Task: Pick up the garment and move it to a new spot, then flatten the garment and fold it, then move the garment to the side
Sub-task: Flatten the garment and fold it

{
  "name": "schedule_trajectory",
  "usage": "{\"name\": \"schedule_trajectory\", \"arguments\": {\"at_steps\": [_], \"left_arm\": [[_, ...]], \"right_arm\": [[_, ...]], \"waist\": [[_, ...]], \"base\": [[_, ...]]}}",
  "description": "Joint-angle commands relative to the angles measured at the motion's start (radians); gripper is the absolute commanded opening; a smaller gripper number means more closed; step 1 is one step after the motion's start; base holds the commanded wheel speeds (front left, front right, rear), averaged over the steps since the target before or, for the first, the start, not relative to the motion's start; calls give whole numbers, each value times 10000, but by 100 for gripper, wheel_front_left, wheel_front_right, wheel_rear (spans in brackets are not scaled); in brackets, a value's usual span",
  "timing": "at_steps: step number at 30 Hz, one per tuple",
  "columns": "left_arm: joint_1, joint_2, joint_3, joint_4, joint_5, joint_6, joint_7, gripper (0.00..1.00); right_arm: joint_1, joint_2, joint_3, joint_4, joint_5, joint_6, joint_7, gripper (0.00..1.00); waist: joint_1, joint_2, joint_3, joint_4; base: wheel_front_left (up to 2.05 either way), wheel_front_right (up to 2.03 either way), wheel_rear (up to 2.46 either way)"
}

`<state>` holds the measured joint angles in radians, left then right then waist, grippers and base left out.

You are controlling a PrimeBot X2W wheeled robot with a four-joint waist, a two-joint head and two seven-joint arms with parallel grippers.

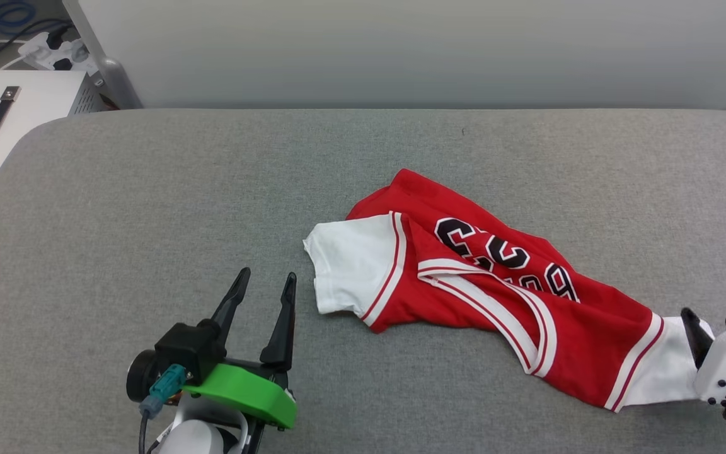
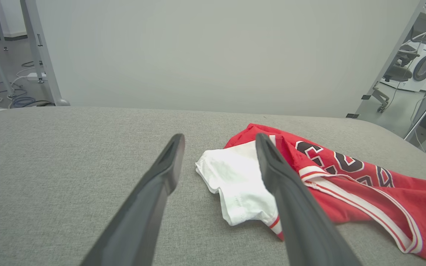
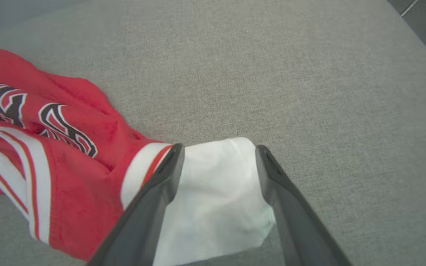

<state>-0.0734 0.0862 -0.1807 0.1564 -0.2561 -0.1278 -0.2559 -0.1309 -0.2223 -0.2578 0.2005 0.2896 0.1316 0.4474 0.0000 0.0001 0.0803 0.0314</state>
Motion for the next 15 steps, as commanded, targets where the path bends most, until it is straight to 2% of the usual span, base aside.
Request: {"name": "schedule_trajectory", "arguments": {"at_steps": [1, 11, 15], "left_arm": [[-180, 38, 50, 30, 5, -29, -59, 100], [-118, -54, 275, -291, -242, -29, -59, 100], [-30, -89, 330, -371, -341, -29, -59, 100]], "right_arm": [[-150, -9, 65, -84, -71, -9, -314, 100], [195, -329, 1110, -1522, -39, -9, -3314, 100], [691, -17, 1219, -2047, 55, -9, -4405, 100]], "waist": [[0, -1, -67, -10], [0, -1, -446, -25], [0, -1, -524, 12]], "base": [[0, 0, 0], [0, 0, 0], [0, 0, 0]]}}
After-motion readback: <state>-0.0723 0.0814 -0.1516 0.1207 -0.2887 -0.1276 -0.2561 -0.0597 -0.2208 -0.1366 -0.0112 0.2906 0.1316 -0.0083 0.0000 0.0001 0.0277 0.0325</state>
